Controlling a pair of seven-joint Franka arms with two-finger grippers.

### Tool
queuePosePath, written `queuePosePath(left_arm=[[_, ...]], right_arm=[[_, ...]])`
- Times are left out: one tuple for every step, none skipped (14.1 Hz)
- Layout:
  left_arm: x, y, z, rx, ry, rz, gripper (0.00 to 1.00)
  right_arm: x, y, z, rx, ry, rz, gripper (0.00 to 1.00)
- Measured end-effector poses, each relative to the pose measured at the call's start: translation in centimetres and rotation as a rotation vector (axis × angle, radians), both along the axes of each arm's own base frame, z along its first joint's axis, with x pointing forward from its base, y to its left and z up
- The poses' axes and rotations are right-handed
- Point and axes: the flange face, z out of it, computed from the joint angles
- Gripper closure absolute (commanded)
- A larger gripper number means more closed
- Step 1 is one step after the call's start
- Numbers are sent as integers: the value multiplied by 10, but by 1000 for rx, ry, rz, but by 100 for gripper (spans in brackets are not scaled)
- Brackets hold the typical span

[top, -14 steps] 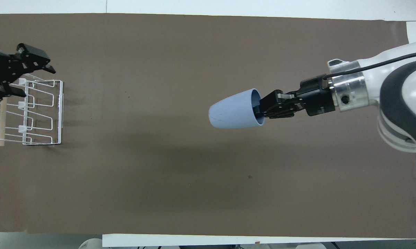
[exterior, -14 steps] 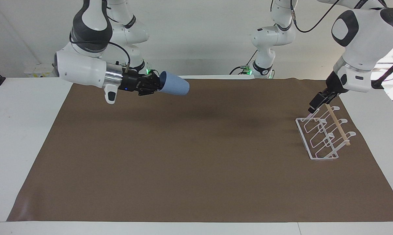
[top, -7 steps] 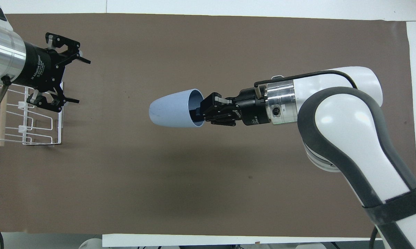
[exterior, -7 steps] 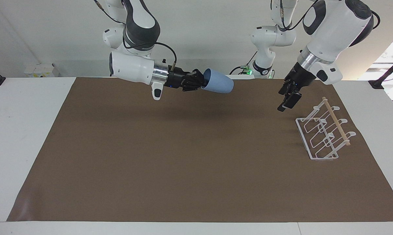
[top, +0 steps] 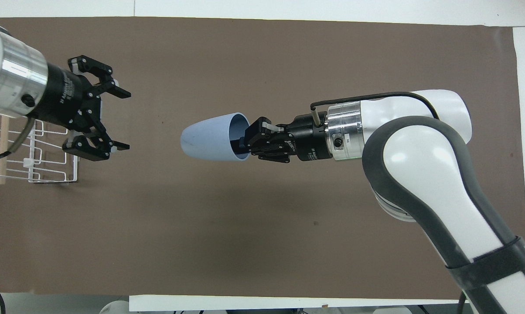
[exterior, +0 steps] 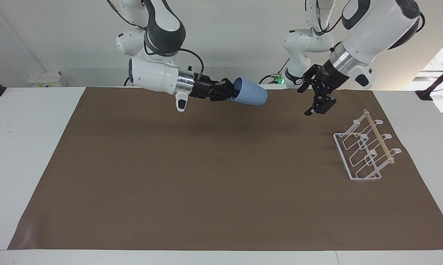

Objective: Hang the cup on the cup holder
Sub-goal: 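Close the left gripper on the cup base held by the right gripper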

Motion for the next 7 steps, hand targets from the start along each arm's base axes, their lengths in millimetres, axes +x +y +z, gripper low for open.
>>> queuePosePath(left_arm=[[-8,-16,-1,2,7,-16,0],[-14,-28,-1,4,11,-27,0],[-18,-36,-1,5,13,-32,0],[-19,-40,-1,4,12,-31,0],[-19,-43,-3,1,8,-23,0],[-20,-46,-6,-5,15,-16,0],[-23,-51,-10,-16,30,-7,0]], right_arm=[[-1,3,-2,-5,6,-5,100],[-2,5,-3,-7,10,-4,100],[-2,6,-4,-8,12,-4,100],[-2,6,-5,-9,12,-5,100],[-1,6,-5,-10,12,-7,100],[-1,5,-5,-10,11,-9,100],[-1,5,-5,-10,11,-10,100]])
